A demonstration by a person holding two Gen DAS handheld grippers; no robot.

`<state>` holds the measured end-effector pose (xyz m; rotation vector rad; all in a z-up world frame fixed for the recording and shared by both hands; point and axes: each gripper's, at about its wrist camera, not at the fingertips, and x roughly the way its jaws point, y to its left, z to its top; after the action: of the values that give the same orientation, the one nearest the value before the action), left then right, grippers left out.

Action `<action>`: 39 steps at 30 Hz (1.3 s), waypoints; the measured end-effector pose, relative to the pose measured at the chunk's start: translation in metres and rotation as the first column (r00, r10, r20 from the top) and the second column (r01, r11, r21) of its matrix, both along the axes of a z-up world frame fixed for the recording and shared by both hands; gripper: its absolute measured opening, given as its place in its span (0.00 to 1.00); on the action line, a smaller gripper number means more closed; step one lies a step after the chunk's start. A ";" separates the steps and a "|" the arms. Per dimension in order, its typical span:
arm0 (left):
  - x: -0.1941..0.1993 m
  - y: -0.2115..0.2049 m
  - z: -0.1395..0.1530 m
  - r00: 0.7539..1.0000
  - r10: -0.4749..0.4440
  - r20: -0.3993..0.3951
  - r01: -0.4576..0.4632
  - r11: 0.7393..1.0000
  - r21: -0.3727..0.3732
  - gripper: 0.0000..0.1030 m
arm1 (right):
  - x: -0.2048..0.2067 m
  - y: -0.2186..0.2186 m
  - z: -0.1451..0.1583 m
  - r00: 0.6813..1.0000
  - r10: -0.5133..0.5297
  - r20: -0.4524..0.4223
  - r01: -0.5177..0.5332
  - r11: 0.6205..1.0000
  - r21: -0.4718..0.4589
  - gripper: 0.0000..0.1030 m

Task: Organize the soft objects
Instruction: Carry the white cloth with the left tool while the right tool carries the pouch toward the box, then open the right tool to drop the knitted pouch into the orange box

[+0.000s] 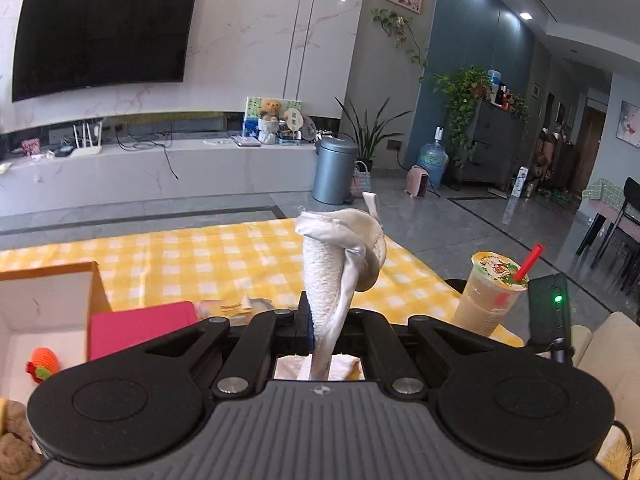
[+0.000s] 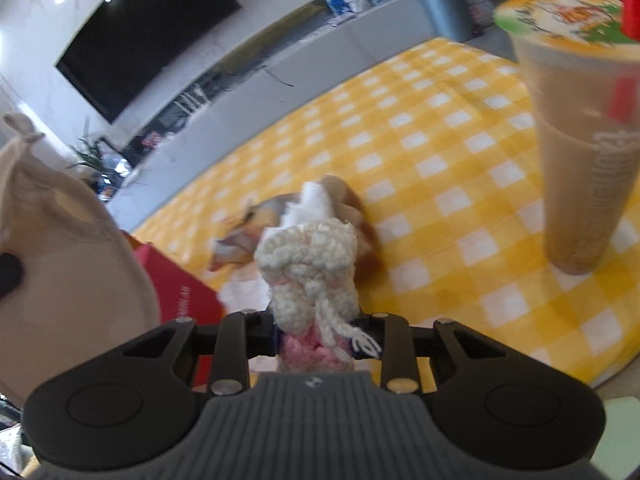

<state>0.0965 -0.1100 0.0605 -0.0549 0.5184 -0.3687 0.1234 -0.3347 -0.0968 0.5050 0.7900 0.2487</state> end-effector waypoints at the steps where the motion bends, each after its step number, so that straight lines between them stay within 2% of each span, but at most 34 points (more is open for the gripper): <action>1: -0.002 0.002 0.002 1.000 0.009 0.005 -0.009 1.000 0.004 0.05 | -0.001 0.002 0.003 1.000 0.015 0.012 -0.015 1.000 0.019 0.28; 6: -0.015 0.027 0.013 0.999 0.038 0.006 -0.038 0.999 -0.013 0.05 | -0.008 0.013 0.019 0.994 0.072 0.077 -0.080 0.992 0.103 0.28; 11: -0.023 0.068 0.022 0.992 0.128 -0.008 -0.128 0.992 -0.017 0.05 | -0.015 0.021 0.032 0.986 0.108 0.128 -0.129 0.978 0.165 0.28; 15: -0.027 0.116 0.026 0.976 0.219 -0.010 -0.220 0.975 -0.034 0.05 | -0.015 0.035 0.043 0.976 0.155 0.152 -0.181 0.967 0.179 0.28; 18: -0.027 0.154 0.027 0.967 0.252 -0.020 -0.253 0.966 -0.045 0.05 | -0.018 0.051 0.055 0.966 0.185 0.181 -0.217 0.959 0.180 0.28; 21: -0.028 0.190 0.024 0.954 0.298 -0.026 -0.299 0.949 -0.096 0.05 | -0.021 0.072 0.066 0.956 0.215 0.199 -0.253 0.949 0.190 0.28; 26: -0.024 0.232 0.010 0.947 0.317 -0.054 -0.322 0.937 -0.133 0.05 | -0.026 0.133 0.084 0.931 0.293 0.216 -0.324 0.938 0.126 0.28; 31: -0.017 0.268 -0.009 0.947 0.308 -0.086 -0.319 0.928 -0.190 0.05 | -0.017 0.209 0.086 0.918 0.343 0.200 -0.362 0.930 0.065 0.28; 32: -0.014 0.273 -0.013 0.948 0.306 -0.092 -0.319 0.926 -0.203 0.05 | -0.013 0.225 0.086 0.923 0.323 0.209 -0.335 0.942 0.027 0.28; 34: -0.007 0.284 -0.021 0.947 0.301 -0.108 -0.319 0.918 -0.236 0.05 | -0.005 0.262 0.085 0.904 0.346 0.252 -0.327 0.938 -0.115 0.28; 35: -0.004 0.288 -0.024 0.947 0.299 -0.118 -0.320 0.915 -0.247 0.05 | 0.004 0.283 0.081 0.887 0.395 0.239 -0.362 0.916 -0.171 0.28; 37: -0.001 0.295 -0.033 0.948 0.294 -0.120 -0.316 0.911 -0.266 0.05 | 0.023 0.315 0.072 0.888 0.431 0.160 -0.396 0.894 -0.209 0.28; 39: 0.005 0.297 -0.039 0.962 0.249 -0.112 -0.271 0.920 -0.284 0.05 | 0.039 0.345 0.063 0.892 0.441 0.099 -0.403 0.875 -0.267 0.28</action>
<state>0.1017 0.1868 0.0215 -0.4272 0.5176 -0.1810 0.1620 0.0100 -0.0335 0.0735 0.7577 0.5868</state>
